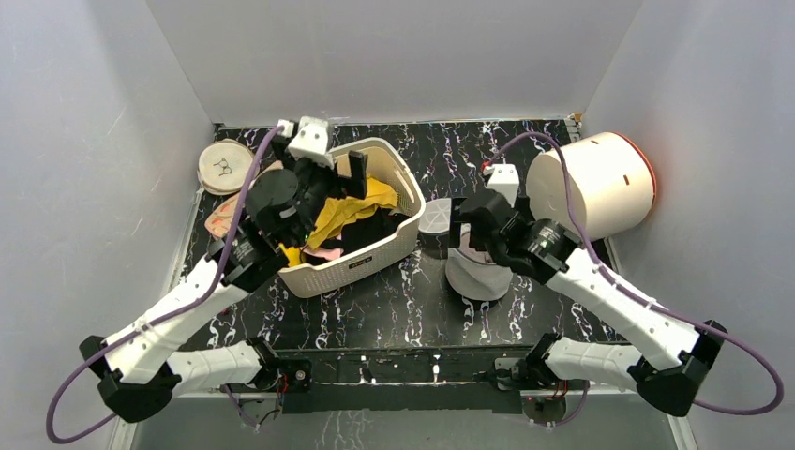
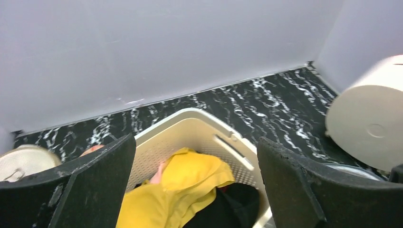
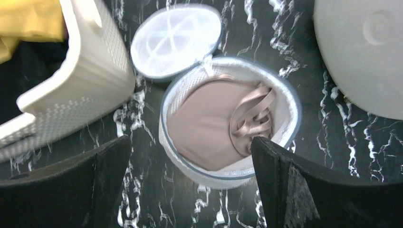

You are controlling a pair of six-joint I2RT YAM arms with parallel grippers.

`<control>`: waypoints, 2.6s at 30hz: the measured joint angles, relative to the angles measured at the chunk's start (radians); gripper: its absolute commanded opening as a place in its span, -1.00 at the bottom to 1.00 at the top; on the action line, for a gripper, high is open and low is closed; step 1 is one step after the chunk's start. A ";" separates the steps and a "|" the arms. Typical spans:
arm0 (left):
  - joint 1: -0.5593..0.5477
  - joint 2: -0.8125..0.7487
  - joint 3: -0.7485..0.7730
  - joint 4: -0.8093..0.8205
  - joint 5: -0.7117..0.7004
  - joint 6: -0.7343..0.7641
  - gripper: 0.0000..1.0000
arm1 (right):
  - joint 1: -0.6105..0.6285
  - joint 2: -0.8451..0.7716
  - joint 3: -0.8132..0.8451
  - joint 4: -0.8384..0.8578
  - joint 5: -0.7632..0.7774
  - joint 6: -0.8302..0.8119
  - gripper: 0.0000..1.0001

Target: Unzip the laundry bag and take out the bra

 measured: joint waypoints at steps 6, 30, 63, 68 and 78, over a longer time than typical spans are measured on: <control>0.004 -0.171 -0.355 0.319 -0.135 0.168 0.97 | -0.420 0.117 -0.002 0.044 -0.340 -0.105 0.78; 0.012 -0.314 -0.526 0.523 -0.225 0.345 0.97 | -0.439 0.316 -0.054 0.053 -0.536 0.117 0.32; 0.013 -0.306 -0.526 0.522 -0.224 0.343 0.97 | -0.344 0.232 -0.161 0.047 -0.455 0.243 -1.00; 0.013 -0.293 -0.526 0.518 -0.222 0.340 0.97 | -0.344 0.191 -0.161 0.031 -0.431 0.230 -1.00; 0.013 -0.283 -0.526 0.515 -0.219 0.334 0.97 | -0.344 0.148 -0.111 -0.024 -0.397 0.129 -1.00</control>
